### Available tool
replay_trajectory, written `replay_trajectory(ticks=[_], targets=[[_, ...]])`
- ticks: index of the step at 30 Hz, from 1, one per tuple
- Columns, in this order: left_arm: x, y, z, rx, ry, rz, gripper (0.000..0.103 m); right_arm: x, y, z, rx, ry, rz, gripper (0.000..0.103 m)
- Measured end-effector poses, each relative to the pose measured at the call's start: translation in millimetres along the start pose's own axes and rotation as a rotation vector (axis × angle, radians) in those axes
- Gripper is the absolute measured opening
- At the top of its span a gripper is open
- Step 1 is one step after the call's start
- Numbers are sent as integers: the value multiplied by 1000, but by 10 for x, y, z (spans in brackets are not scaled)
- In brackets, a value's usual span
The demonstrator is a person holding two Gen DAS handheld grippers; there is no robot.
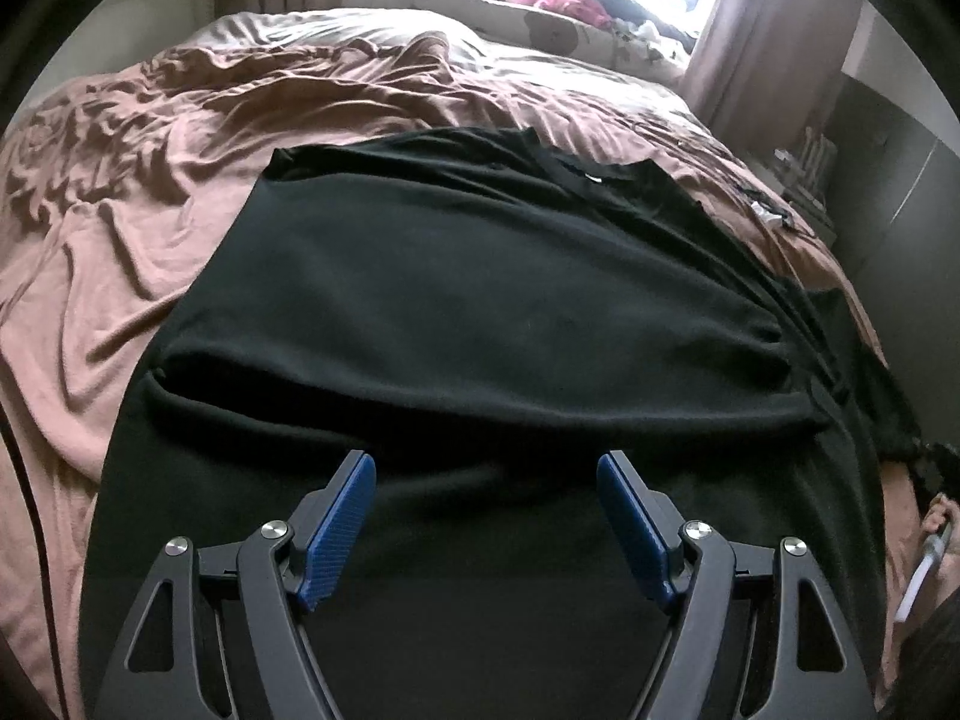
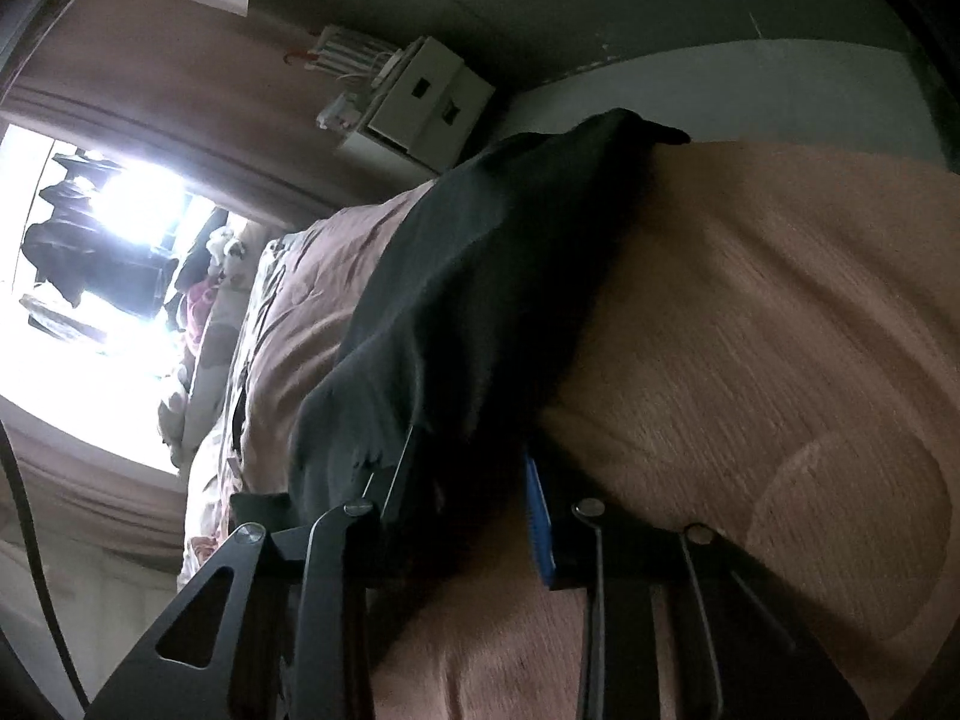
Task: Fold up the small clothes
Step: 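Grasp the sleeve with the right gripper and lift it over the shirt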
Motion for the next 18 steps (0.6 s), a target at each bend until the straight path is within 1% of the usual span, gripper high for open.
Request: replay_trajectory(ticks=[1, 2, 3, 6, 10, 14, 18], targets=[[8, 8, -8, -3, 0, 7, 78, -7, -12, -8, -1, 4, -3, 20], [20, 15, -11, -6, 3, 13, 78, -3, -24, 1, -2, 7, -11, 9], [35, 24, -14, -7, 10, 12, 78, 2, -12, 18, 2, -2, -7, 3], [73, 46, -20, -12, 31, 2, 78, 41, 93, 57, -18, 4, 45, 2], [95, 57, -1, -18, 46, -8, 78, 342, 328, 60, -38, 80, 71, 2], [72, 73, 11, -29, 55, -16, 78, 751, 619, 51, -69, 126, 110, 2], [68, 89, -5, -32, 59, -28, 78, 1198, 889, -58, -95, 229, 159, 2]])
Point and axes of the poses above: each gripper's, at about its wrist camera, not at the fingertips, and y roughly against the way its jaws point, x to its left, z to its top, the point moved 4 cm from there along -y, roughly the way its jaws point, and after that the axes turned 7 degrees about x, right-handed, at the moved point
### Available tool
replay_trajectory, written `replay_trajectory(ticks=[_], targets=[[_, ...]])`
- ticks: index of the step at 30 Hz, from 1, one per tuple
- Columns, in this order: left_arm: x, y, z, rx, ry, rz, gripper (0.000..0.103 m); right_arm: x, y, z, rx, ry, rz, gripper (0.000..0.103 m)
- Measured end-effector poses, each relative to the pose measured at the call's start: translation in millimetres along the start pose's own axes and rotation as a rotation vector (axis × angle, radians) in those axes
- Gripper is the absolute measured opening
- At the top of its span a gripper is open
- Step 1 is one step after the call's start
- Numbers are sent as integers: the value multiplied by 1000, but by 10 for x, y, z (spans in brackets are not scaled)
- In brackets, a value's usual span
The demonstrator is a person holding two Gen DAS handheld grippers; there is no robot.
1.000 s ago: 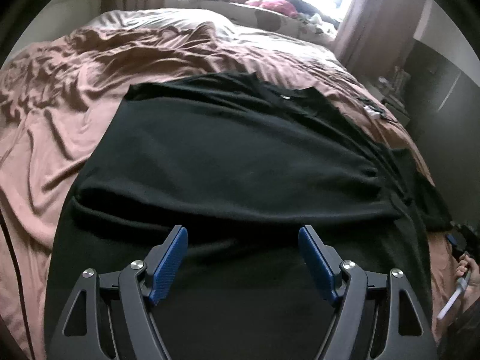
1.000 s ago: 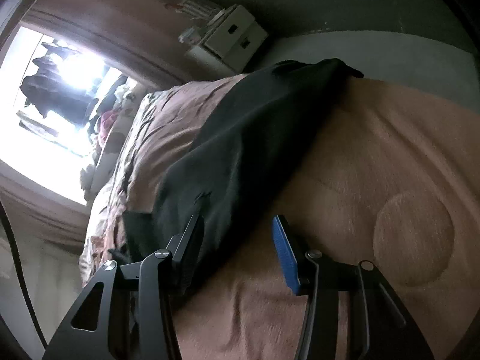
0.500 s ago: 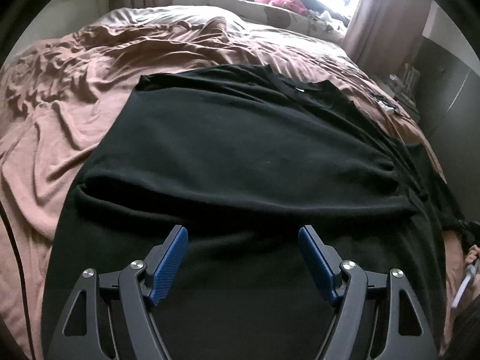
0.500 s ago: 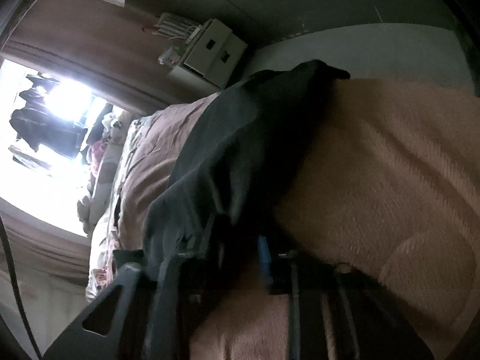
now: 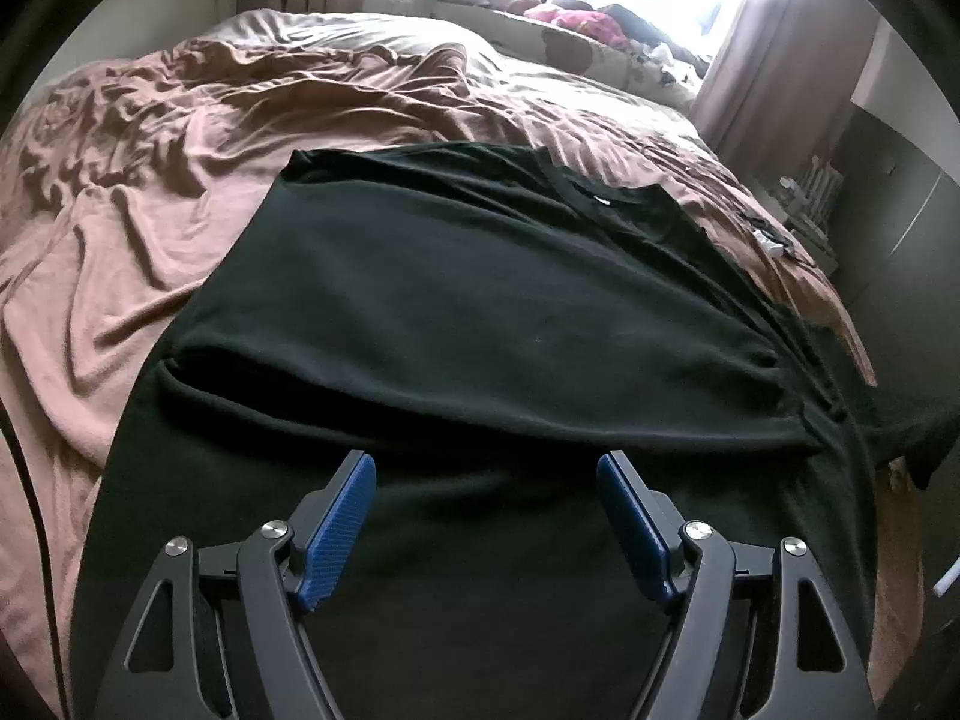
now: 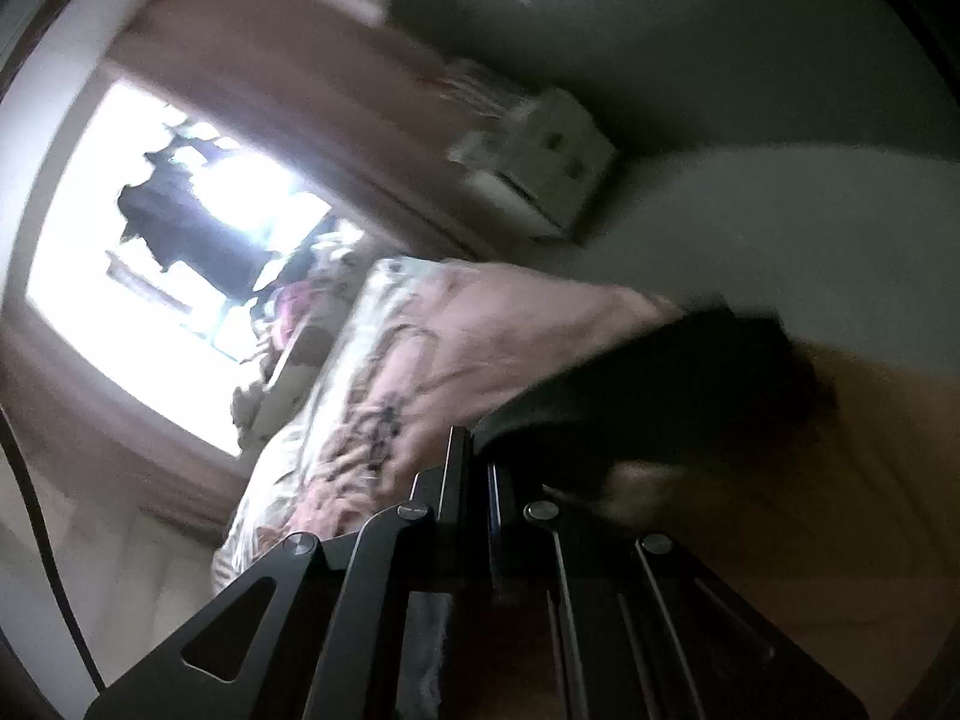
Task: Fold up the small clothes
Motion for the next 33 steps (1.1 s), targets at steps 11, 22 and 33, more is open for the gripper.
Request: replay_trajectory(ticks=[11, 22, 33], targets=[[12, 4, -62, -3, 24, -9, 78, 1189, 42, -299, 25, 206, 77, 2], [309, 38, -3, -20, 134, -6, 78, 1747, -546, -735, 168, 358, 130, 2], [331, 99, 36, -54, 122, 20, 78, 2281, -1176, -1325, 371, 506, 194, 2]])
Point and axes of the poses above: each gripper's, at about its wrist camera, not at the fingertips, and y roughly against the way its jaws point, x to its left, z to its top, the point moved 4 cm from there along -y, roughly the way its jaws point, and after that the axes turned 7 degrees about x, right-handed, at the moved point
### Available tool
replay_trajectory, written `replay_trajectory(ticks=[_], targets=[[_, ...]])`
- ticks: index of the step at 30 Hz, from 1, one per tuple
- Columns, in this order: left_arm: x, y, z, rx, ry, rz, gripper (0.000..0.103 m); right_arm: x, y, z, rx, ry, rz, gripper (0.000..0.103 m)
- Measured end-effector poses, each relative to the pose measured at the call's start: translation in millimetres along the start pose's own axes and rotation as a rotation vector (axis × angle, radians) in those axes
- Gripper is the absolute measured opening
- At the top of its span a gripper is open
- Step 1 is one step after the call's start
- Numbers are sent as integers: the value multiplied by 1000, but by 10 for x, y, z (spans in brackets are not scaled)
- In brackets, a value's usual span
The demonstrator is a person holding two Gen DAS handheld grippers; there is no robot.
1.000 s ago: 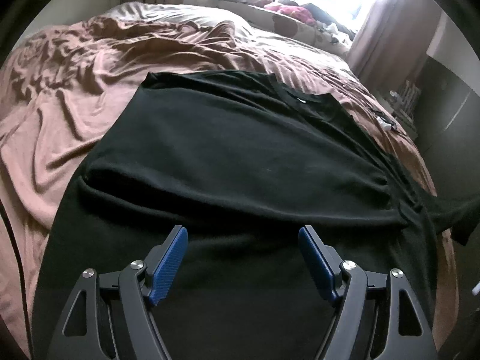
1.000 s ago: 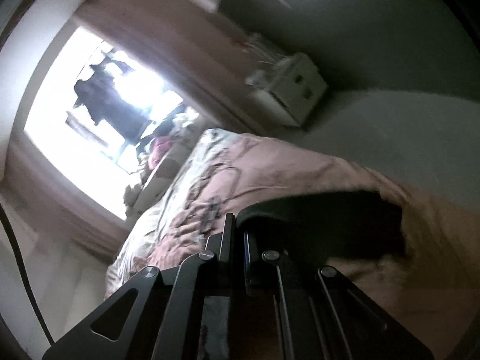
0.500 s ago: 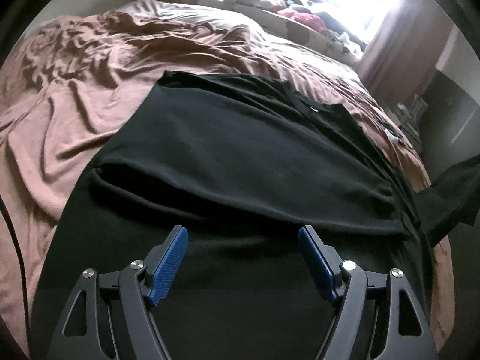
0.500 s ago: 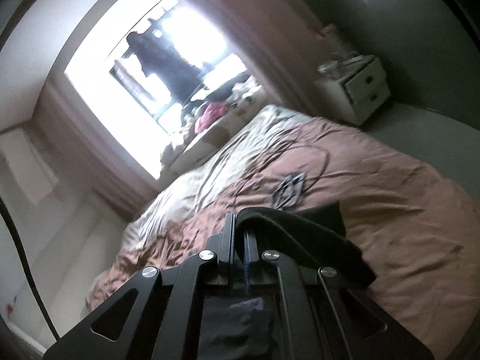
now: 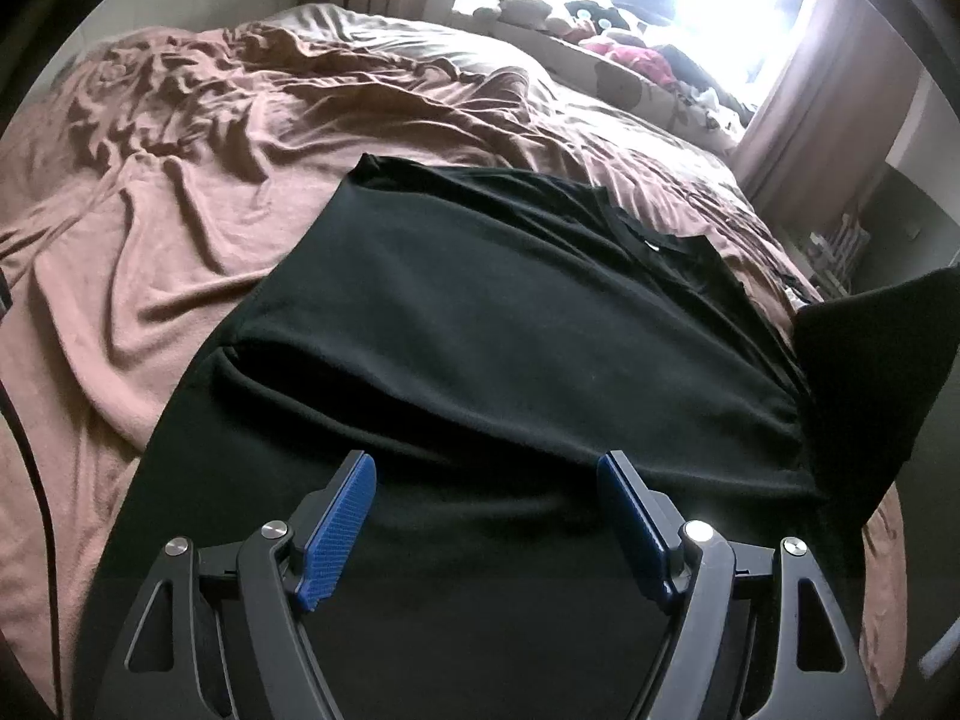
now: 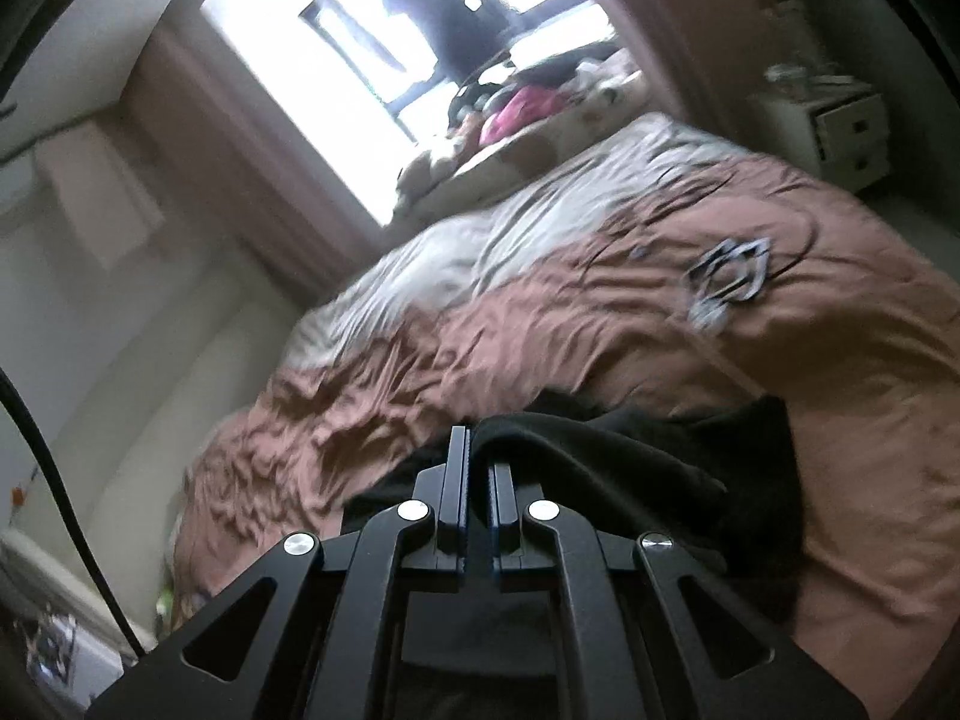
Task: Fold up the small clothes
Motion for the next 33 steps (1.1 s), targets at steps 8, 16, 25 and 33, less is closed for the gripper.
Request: replay_trajectory(ticks=[8, 16, 25, 33], targets=[[49, -19, 0, 7, 13, 2, 78, 127, -722, -221, 200, 5, 9, 2], [44, -29, -2, -4, -14, 33, 78, -121, -1250, -572, 570, -68, -39, 66], [20, -100, -38, 14, -26, 42, 78, -527, -833, -447, 587, -70, -49, 67], [7, -103, -42, 10, -20, 31, 78, -1116, -651, -21, 414, -150, -173, 67]])
Point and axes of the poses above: each gripper's, at about its wrist camera, not at the fingertips, and y roughly against the way its jaws point, x to its left, z to its top, the point moved 4 cm from there along -y, roughly the way its jaws point, and after that the axes turned 7 degrees about x, right-handed, at the moved point
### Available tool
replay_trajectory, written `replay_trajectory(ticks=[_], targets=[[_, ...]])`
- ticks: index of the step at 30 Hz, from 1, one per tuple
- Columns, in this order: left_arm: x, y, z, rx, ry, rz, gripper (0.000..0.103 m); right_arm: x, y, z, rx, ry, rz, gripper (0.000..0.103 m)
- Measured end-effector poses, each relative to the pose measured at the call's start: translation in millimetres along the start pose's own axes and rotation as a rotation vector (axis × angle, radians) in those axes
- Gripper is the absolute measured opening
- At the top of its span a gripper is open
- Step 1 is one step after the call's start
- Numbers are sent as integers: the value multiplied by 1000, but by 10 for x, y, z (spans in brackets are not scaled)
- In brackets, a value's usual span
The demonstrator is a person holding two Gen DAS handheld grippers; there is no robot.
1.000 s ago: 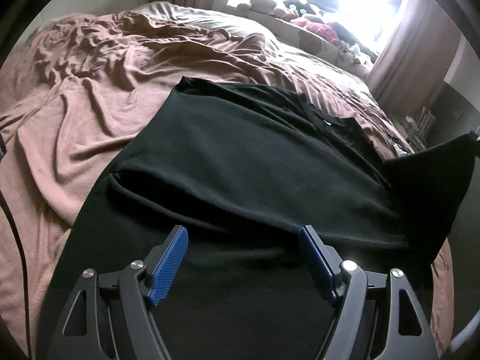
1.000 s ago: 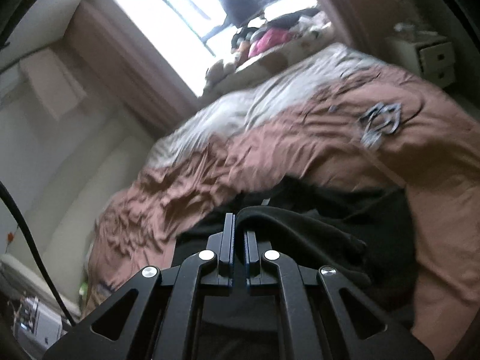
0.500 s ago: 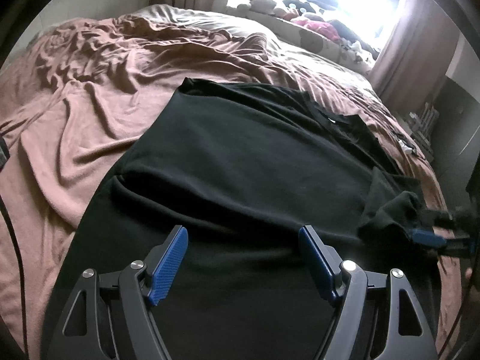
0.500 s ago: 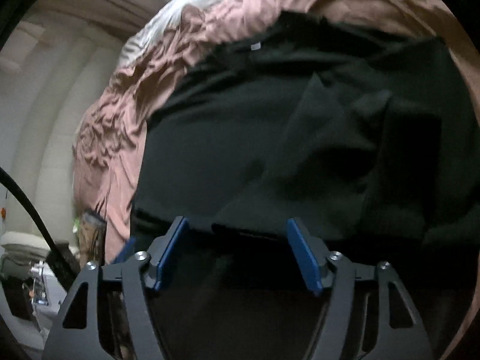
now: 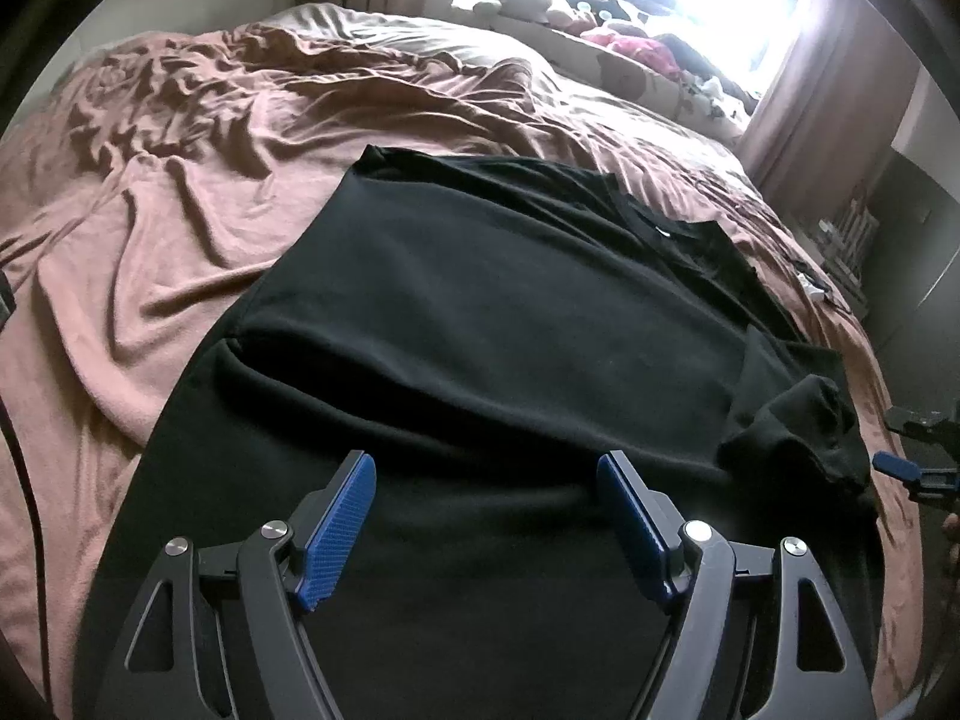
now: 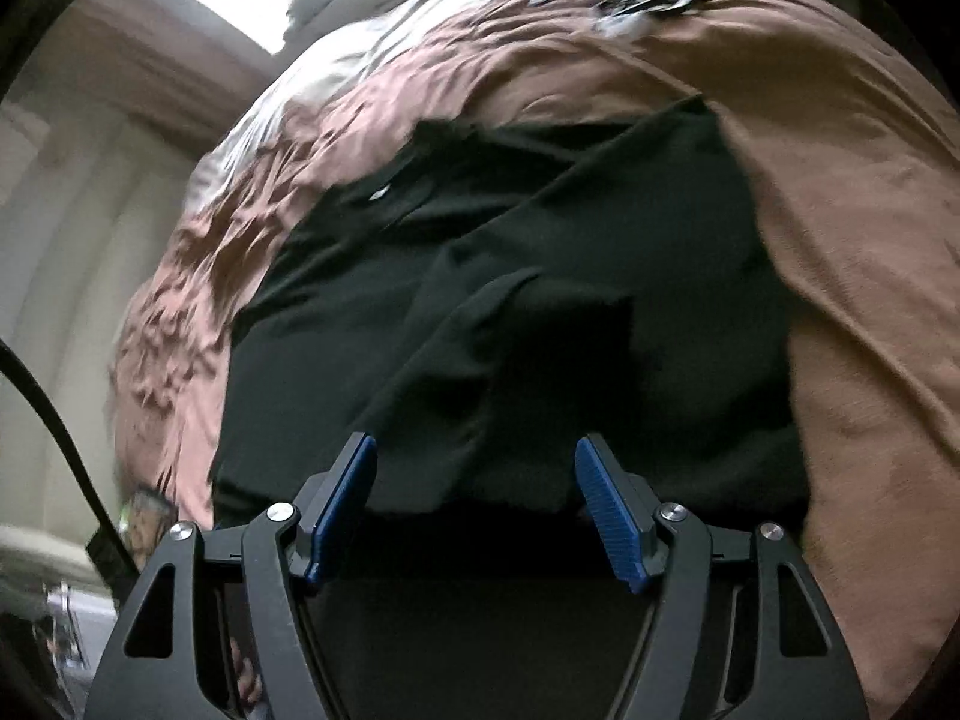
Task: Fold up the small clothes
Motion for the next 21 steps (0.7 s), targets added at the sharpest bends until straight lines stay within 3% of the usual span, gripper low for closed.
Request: replay_trajectory(ticks=[4, 6, 11, 13, 14, 17, 21], targets=[[-8, -32, -12, 10, -13, 1, 78, -152, -140, 135, -18, -42, -40, 67], [10, -41, -10, 13, -13, 2, 78, -200, -288, 185, -17, -63, -48, 58], [86, -40, 8, 13, 14, -3, 78, -132, -722, 200, -1, -88, -66, 49], [99, -46, 9, 17, 21, -6, 78, 2, -760, 224, -19, -62, -86, 28], [105, -49, 10, 18, 22, -7, 78, 69, -685, 155, -15, -44, -68, 10], [101, -54, 4, 21, 23, -11, 78, 153, -586, 21, -7, 13, -88, 7], [135, -38, 8, 21, 46, -22, 78, 568, -469, 44, -29, 96, -92, 7]])
Point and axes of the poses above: each gripper's, at about its wrist camera, not at the fingertips, and y roughly against the way its jaws point, x to its left, z to its top, the point moved 4 cm from there along -y, roughly the way its jaws point, and after that the axes turned 7 degrees about x, right-handed, at the moved point
